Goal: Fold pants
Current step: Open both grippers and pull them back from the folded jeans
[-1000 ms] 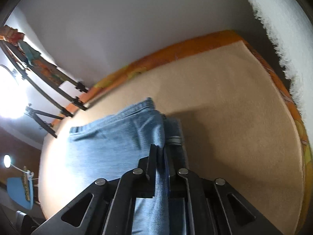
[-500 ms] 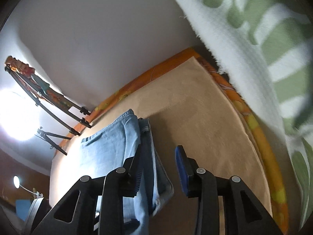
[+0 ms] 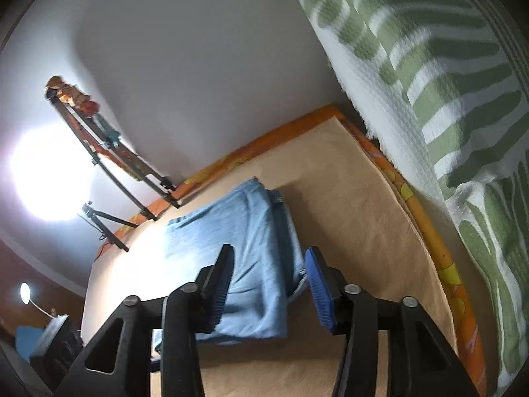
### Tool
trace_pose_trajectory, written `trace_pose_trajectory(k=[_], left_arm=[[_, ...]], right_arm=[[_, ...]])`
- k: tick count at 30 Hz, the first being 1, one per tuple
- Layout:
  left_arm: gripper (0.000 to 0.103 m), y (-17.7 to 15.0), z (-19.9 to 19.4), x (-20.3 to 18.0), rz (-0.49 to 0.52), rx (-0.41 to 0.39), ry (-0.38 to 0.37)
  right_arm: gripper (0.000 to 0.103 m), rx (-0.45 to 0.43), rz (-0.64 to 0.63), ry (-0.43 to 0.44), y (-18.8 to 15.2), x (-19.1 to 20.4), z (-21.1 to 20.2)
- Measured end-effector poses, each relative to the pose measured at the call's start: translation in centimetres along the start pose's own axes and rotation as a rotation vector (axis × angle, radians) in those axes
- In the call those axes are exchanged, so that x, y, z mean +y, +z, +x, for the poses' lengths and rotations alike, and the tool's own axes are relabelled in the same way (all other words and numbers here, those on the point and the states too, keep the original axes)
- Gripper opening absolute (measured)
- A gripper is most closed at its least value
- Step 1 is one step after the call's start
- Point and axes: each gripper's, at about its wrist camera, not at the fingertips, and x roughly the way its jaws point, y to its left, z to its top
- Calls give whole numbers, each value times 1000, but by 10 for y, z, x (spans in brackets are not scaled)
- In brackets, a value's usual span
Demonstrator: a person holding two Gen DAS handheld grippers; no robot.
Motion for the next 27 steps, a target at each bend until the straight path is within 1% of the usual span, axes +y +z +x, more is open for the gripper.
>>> trace_pose_trajectory(k=[3,4,6,9,12,16,19,21,22,24,27], left_arm=[[64,-6,-33,14,-20,-49,61],[64,-7,-36,18,-26,-60,73],[66,-13,-47,29,-50,-71,99],[67,-20,-53,43,-82,-67,140],[67,-27,-68,56,-113,-71,175],[67,-42,-102,76,-159,-86,223],[68,-45,-111,92,-214,-84,235],[68,-45,-115,103,-256,-93,247],[68,-45,-116,109,-279,-99,249],[68,-47,-116,116,-296,-104,262],[68,-51,-109,122,-281,-84,293]], right_arm=[[54,-17,-49,-20,-9,24,-13],[56,-30,-66,-31,-12,33,-17],[71,-51,-114,-61,-22,50,-24],[75,-94,-192,-115,-41,74,-32],[80,-99,-235,-136,-61,93,-33],[84,-103,-274,-146,-74,107,-33],[92,-124,-310,-162,-77,115,-33],[99,-143,-310,-162,-79,118,-31],[99,-154,-294,-161,-80,117,-29],[100,-153,-265,-149,-82,115,-20],[100,-152,-265,-160,-88,114,-9]])
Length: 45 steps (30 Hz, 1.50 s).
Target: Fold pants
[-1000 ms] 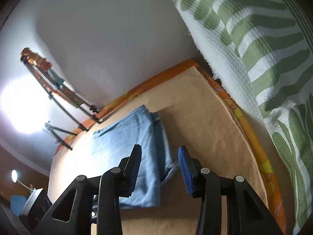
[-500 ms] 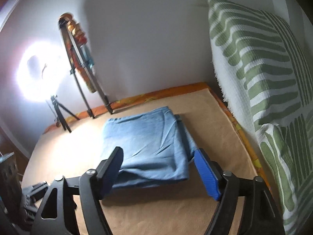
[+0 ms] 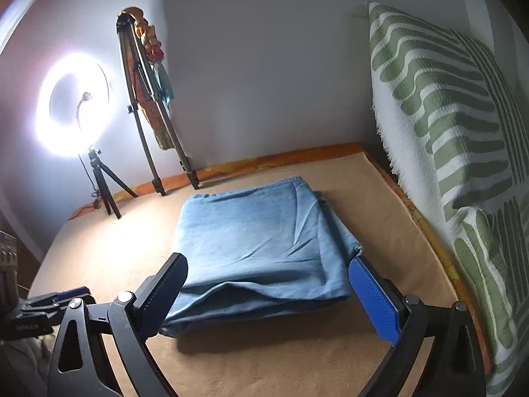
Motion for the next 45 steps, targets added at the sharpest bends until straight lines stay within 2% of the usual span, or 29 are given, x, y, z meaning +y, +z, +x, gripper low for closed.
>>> trace_pose_trajectory(k=[6,10,13,18,22,25,27,28,30,32,34,37,38,39,41,45], left_arm=[[68,-1,11,15,-17,-22,13],[68,3,25,32,-101,-10,-13],[68,5,34,42,-128,-20,-8],[68,2,54,60,-209,42,-26],[68,8,66,61,-252,65,-44],[68,17,75,50,-239,77,-67],[68,21,79,43,-222,76,-87],[68,21,79,39,-211,77,-104],[68,20,78,32,-169,79,-125],[68,21,78,30,-143,87,-129],[68,25,79,32,-137,88,-138],[68,35,79,37,-124,78,-135],[68,38,79,38,-114,76,-130],[68,43,79,39,-106,73,-129],[68,48,80,40,-112,69,-142],[68,53,79,45,-136,59,-180]], right_arm=[[101,22,-70,-19,-4,5,30],[101,62,-115,-8,-2,7,47],[102,51,-119,-15,5,2,52],[103,71,-97,-24,20,-12,67],[103,100,-148,-29,39,-22,81],[103,135,-134,17,50,-34,96],[103,204,-113,61,54,-42,116],[102,242,-101,65,53,-45,125],[87,310,-95,21,51,-48,134],[85,316,-126,6,45,-44,123],[85,268,-119,56,35,-37,97],[84,271,-50,186,17,-24,69],[79,283,-19,224,10,-19,65],[70,313,25,266,1,-11,62],[60,360,91,295,-12,-1,63],[57,426,207,287,-30,11,79]])
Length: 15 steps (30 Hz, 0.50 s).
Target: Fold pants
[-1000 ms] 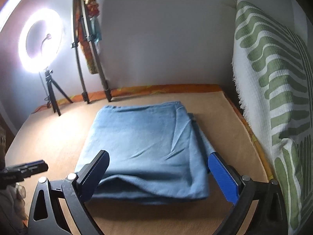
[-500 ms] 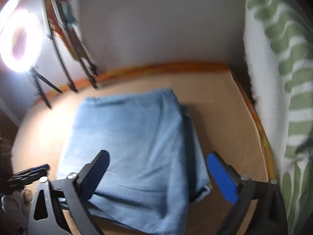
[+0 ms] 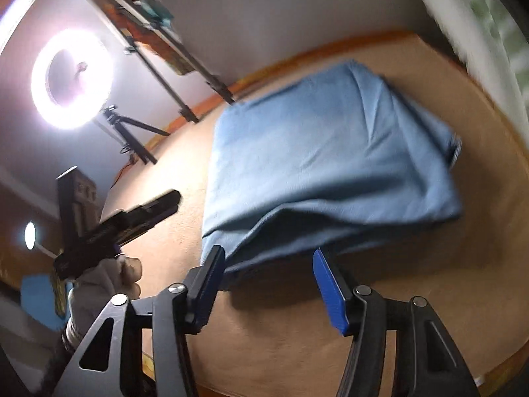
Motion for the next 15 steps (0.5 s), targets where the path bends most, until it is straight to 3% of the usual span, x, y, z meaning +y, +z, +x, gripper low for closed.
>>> trace_pose_trajectory(k=[9,13,14,15], left_arm=[[68,-3,5,13,-24,5,-33],[68,-2,10,13,-16,9,-37],[68,-3,12,12,-11,13,-33],[68,-3,15,12,-7,22,-35]], right_arm=[[57,-67,282,93,8,-25,20],[52,-69,323,67,10,-30,29],[50,-74,330,70,11,-31,29],[41,-82,334,68,12,-31,27]])
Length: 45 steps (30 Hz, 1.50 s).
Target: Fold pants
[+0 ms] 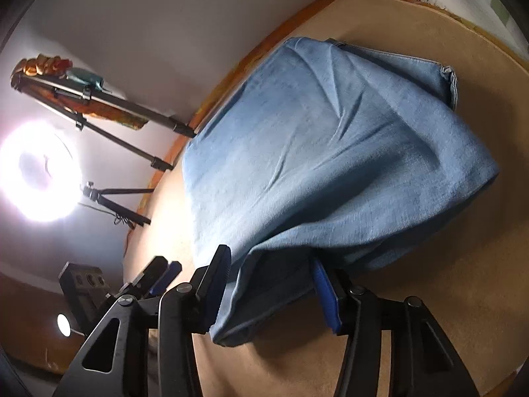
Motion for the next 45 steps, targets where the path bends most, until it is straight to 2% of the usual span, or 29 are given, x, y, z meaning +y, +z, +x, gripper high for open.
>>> trace_pose_trajectory(k=[1,2,3,4,5,7,9,11,14,16,18,19,20,23,26,29,32,35,36,37,38,39,41,45], left_arm=[[68,0,2,0,1,3,0],[68,0,4,0,1,4,3],[68,0,6,1,1,5,4],[68,0,7,1,1,5,6],[68,1,8,1,2,5,11],[68,3,9,1,8,0,18],[68,7,8,2,8,-12,22],[68,11,8,4,0,-23,22],[68,18,10,2,7,-19,20],[68,22,11,-1,25,-22,23],[68,30,13,-4,35,-21,25],[68,33,15,-4,30,-17,21],[68,36,16,-3,20,-13,17],[68,43,23,-2,1,9,2],[68,45,30,-7,26,31,3],[68,43,35,-8,44,43,1],[67,42,44,-6,48,67,-1],[66,44,49,-3,29,64,-13],[64,45,49,-2,19,51,-18],[55,46,48,-2,13,40,-25],[40,47,49,-1,11,31,-28],[34,48,49,-1,14,24,-28],[20,51,49,-3,32,6,-20],[15,57,49,-10,72,-13,-6]], right_arm=[[37,-9,-3,-4,1,0,-2],[26,-19,-7,-15,3,-1,-4],[10,-30,-11,-16,3,-2,-6],[3,-31,-14,-3,4,-2,-7],[0,-32,-26,5,3,-1,-9],[0,-91,-132,-50,-5,15,-20],[0,-185,-338,-160,-19,43,-39],[0,-203,-401,-211,-25,45,-43],[0,-147,-342,-220,-24,28,-29],[5,-111,-350,-209,-26,29,-22],[19,-97,-386,-211,-33,37,-19],[36,-93,-404,-200,-39,43,-19],[42,-90,-412,-181,-42,47,-20],[42,-30,-434,-107,-59,59,-13],[42,38,-436,-70,-69,68,4],[42,88,-433,-79,-77,71,18],[42,144,-409,-40,-90,71,26],[39,136,-476,-104,-99,80,37],[33,129,-500,-130,-100,83,41],[27,122,-513,-145,-102,84,42],[16,109,-527,-171,-103,85,43],[8,100,-533,-184,-105,87,44],[4,90,-524,-179,-105,83,42],[2,67,-555,-188,-112,83,34]])
